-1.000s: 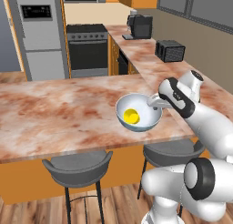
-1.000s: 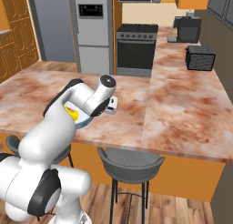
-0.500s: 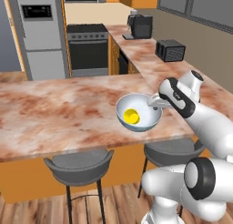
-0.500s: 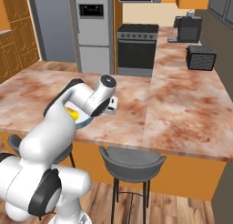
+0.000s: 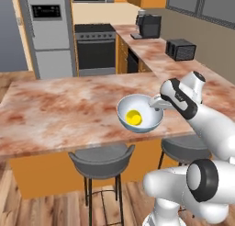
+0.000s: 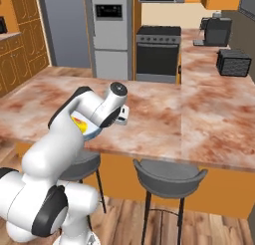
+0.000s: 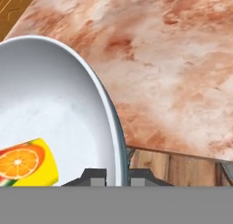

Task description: Place the cup inside the bowl on the dining table and move the bowl to any counter.

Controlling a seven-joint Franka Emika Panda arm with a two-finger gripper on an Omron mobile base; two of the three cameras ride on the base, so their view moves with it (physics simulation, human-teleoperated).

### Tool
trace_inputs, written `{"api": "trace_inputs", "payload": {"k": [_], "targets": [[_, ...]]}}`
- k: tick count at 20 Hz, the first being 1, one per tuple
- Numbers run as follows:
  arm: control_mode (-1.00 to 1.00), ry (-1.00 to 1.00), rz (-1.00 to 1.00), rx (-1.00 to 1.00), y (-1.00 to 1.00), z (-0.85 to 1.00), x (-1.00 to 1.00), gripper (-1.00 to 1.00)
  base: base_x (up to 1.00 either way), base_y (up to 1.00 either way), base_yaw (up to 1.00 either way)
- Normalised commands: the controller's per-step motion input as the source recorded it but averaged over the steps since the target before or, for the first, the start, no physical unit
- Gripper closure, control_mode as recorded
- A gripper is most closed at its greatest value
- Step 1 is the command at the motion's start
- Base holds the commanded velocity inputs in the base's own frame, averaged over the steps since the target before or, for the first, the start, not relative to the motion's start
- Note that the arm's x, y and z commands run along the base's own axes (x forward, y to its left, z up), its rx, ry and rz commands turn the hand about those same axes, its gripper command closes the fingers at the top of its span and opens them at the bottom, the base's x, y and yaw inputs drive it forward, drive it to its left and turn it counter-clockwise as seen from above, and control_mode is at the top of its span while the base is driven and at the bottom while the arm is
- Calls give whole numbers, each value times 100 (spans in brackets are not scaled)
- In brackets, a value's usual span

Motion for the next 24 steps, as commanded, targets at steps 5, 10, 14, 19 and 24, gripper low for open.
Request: {"api": "trace_inputs", "payload": {"k": [5, 10, 14, 19, 24], "targets": [[100, 0, 0, 0, 0, 0, 0, 100, -12, 75, 0], [100, 0, 0, 0, 0, 0, 0, 100, -10, 79, 0], [100, 0, 0, 0, 0, 0, 0, 100, -8, 86, 0], [100, 0, 0, 0, 0, 0, 0, 100, -8, 89, 0], [100, 0, 0, 0, 0, 0, 0, 100, -7, 89, -1]]}}
